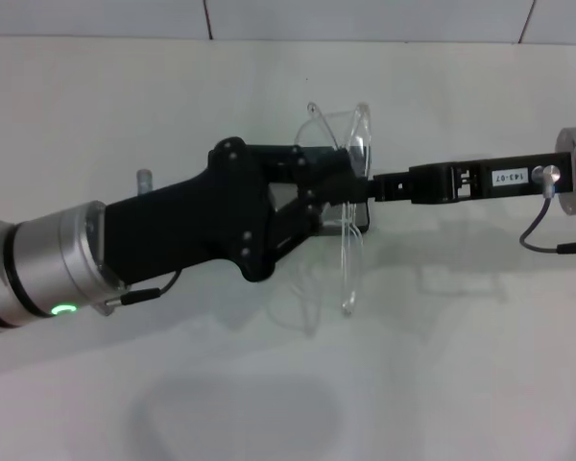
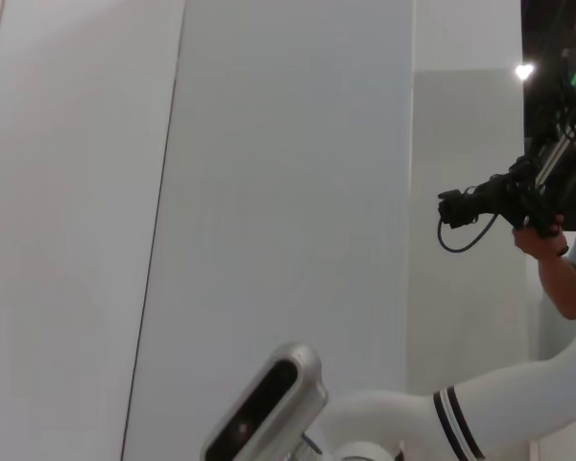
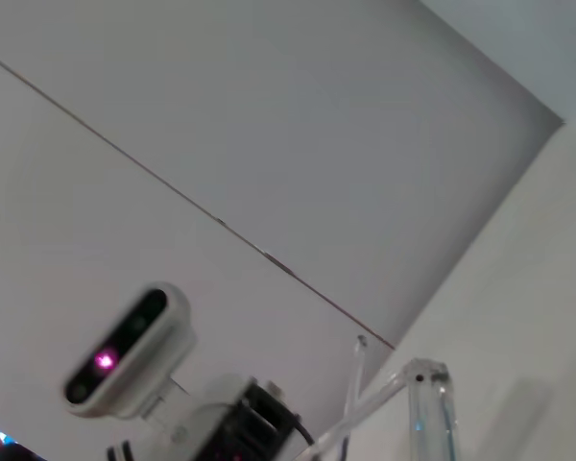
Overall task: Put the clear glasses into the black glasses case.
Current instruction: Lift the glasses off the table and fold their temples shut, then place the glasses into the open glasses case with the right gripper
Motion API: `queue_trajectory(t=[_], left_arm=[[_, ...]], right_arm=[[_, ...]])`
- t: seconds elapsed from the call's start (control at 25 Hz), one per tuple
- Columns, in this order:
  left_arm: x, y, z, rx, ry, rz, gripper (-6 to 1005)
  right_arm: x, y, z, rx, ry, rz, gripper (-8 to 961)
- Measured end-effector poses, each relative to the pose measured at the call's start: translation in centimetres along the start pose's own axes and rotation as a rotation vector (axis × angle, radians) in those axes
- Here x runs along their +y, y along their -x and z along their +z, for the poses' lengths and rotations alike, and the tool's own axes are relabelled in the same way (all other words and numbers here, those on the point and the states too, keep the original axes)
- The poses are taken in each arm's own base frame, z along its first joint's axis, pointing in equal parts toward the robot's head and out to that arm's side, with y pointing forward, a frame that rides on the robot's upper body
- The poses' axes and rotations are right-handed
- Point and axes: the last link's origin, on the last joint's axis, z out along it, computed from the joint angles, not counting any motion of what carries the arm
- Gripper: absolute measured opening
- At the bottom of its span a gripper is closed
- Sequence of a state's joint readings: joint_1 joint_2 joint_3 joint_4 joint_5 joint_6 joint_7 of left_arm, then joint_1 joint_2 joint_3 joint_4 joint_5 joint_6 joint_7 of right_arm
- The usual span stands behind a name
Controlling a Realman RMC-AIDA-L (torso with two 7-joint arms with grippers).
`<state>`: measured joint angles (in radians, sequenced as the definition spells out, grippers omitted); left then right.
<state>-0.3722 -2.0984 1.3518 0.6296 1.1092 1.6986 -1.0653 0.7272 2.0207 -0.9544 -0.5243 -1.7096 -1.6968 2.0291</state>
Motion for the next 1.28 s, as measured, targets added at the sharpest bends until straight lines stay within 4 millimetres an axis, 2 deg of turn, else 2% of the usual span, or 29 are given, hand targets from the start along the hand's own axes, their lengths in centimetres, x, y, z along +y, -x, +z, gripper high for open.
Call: queue_trajectory(t=[1.0,1.28], left_arm=[[0.5,1.3,-0.1,0.014,-0.024,-0.029,128],[0.2,-0.4,-0.5,0.092,-0.035,0.009,127]], right_arm=[[0.9,1.0,0.1,-0.049,0.056,-0.021,56],[0.5,0.9,-0.5,-0.060,0.030,-0.020,57]])
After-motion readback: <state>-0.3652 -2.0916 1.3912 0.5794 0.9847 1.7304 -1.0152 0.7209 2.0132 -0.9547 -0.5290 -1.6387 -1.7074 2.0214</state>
